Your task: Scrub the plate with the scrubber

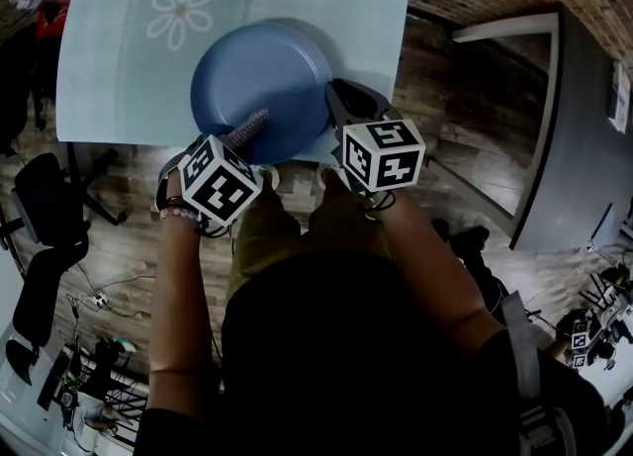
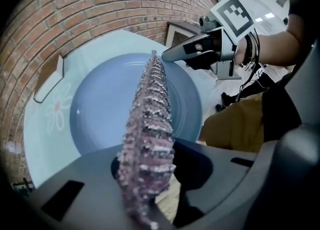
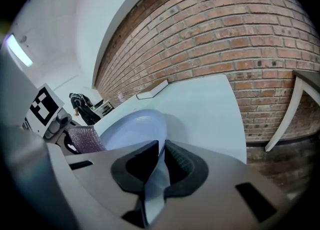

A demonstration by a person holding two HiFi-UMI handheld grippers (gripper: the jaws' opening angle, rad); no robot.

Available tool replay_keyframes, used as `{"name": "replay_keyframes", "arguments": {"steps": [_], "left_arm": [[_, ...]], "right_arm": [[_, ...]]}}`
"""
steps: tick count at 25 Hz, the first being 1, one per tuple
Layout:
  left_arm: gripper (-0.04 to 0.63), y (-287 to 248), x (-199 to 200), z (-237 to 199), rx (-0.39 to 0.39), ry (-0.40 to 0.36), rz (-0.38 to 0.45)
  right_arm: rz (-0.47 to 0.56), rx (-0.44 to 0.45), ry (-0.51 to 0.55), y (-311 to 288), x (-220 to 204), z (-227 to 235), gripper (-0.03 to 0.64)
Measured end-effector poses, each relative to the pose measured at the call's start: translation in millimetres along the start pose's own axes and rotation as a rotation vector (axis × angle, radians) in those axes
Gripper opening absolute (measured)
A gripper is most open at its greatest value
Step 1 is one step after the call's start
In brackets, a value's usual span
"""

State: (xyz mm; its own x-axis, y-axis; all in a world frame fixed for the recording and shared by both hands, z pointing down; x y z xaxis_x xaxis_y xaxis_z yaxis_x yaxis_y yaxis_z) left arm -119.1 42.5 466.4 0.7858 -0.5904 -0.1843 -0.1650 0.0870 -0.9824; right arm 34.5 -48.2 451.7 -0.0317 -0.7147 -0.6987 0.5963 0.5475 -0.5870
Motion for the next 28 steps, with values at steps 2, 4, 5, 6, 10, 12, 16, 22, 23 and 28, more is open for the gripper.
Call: {"name": "replay_keyframes", "arguments": {"steps": [2, 4, 5, 6, 10, 12, 16, 22, 23, 28], "left_arm": [[0.072, -1.6, 4.3, 8.4, -0.036, -0.023, 0.016], [0.072, -3.3, 10.3, 18.1, -0.073, -0.052, 0.040], [0.072, -4.2, 13.2, 22.1, -0.081, -0.068, 0.049], [0.072, -5.3, 16.1, 25.0, -0.083, -0.082, 0.054], [0.072, -9.8, 29.6, 29.0, -0.073, -0.104, 0.069], [0.074, -11.7, 36.7, 28.7, -0.070, -0.104, 0.081], [0.074, -13.7, 48.1, 22.6, -0.046, -0.094, 0.100], [0.074, -19.7, 65.1, 9.6, -0.041, -0.069, 0.113], [0.074, -19.9, 68.2, 8.3, -0.039, -0.072, 0.114], [0.074, -21.2, 86.5, -2.7, 0.007, -0.085, 0.142]], "right_arm": [[0.001, -0.001, -0.001, -0.4, 0.0, 0.0, 0.061], [0.000, 0.000, 0.002, -0.5, -0.1, -0.1, 0.061], [-0.002, 0.000, 0.004, -0.4, -0.2, -0.3, 0.061], [-0.004, 0.002, 0.006, -0.5, -0.3, -0.5, 0.061], [-0.004, 0.003, 0.008, -0.8, -0.1, -1.1, 0.061], [-0.004, 0.002, 0.008, -0.7, -0.2, -1.3, 0.061], [-0.006, 0.006, 0.010, -0.1, -1.0, -1.8, 0.061], [0.000, 0.004, 0.007, -0.1, -0.8, -0.3, 0.061], [0.000, 0.005, 0.007, 0.2, -0.8, -0.5, 0.061], [0.001, 0.005, 0.005, -0.2, -1.0, -0.6, 0.061]]}}
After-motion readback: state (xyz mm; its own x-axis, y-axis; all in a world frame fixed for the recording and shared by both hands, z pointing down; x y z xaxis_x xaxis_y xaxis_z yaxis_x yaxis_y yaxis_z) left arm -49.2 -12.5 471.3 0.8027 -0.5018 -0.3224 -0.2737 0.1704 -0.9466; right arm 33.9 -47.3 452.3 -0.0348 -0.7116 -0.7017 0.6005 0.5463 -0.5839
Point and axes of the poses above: the fingertips, and each gripper's own axes: y backward along the fingers, z to its right, x out of its top, the point moved 2 cm from there along y, backward along the fingers, and after that the axes turned 4 degrees about x, right-handed, at the moved point
